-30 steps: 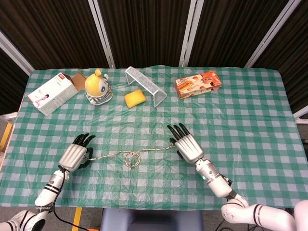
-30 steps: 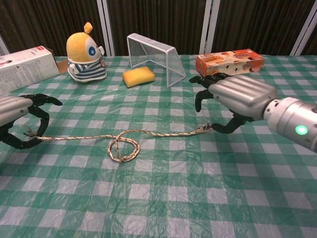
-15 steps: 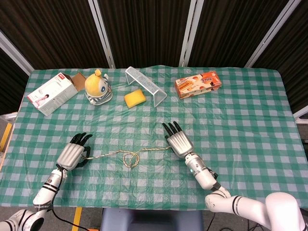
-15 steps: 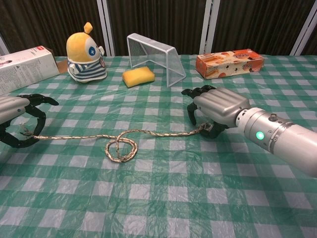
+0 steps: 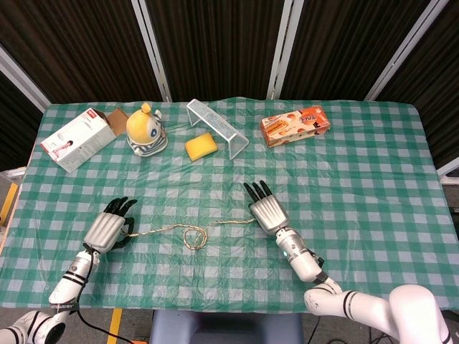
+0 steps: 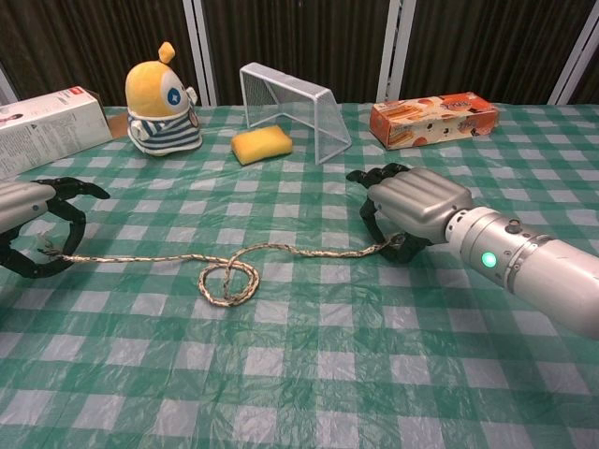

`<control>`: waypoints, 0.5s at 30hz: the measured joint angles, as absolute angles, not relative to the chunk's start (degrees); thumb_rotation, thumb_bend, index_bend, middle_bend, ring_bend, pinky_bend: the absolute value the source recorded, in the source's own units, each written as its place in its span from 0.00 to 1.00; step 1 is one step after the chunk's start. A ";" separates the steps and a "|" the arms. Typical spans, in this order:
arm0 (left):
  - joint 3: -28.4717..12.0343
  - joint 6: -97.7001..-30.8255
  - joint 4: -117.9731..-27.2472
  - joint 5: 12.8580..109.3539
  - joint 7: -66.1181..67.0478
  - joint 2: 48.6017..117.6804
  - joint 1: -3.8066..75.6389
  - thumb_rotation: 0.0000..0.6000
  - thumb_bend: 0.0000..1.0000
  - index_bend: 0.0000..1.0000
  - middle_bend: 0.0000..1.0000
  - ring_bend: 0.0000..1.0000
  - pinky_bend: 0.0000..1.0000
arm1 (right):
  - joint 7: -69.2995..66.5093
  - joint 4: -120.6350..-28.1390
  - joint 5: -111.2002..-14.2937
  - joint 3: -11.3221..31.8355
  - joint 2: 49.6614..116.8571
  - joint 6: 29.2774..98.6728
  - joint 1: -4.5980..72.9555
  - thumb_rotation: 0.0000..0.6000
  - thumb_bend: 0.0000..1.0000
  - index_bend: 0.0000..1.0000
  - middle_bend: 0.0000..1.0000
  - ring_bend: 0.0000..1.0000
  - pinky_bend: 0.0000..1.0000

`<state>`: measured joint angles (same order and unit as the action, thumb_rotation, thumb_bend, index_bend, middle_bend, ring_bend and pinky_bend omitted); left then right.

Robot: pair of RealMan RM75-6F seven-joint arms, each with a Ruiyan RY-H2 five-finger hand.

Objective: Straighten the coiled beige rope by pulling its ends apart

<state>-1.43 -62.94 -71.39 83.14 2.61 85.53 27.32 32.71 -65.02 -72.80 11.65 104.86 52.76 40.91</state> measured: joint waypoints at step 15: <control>-1.64 -64.71 -67.84 82.77 -0.09 82.92 25.96 1.00 0.42 0.64 0.10 0.00 0.11 | 31.54 -70.61 -71.31 12.04 97.59 57.01 38.92 1.00 0.49 0.78 0.05 0.00 0.00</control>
<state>-1.64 -64.71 -67.84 82.77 -0.09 82.92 25.96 31.54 -70.61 -71.31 12.04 97.59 57.01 38.92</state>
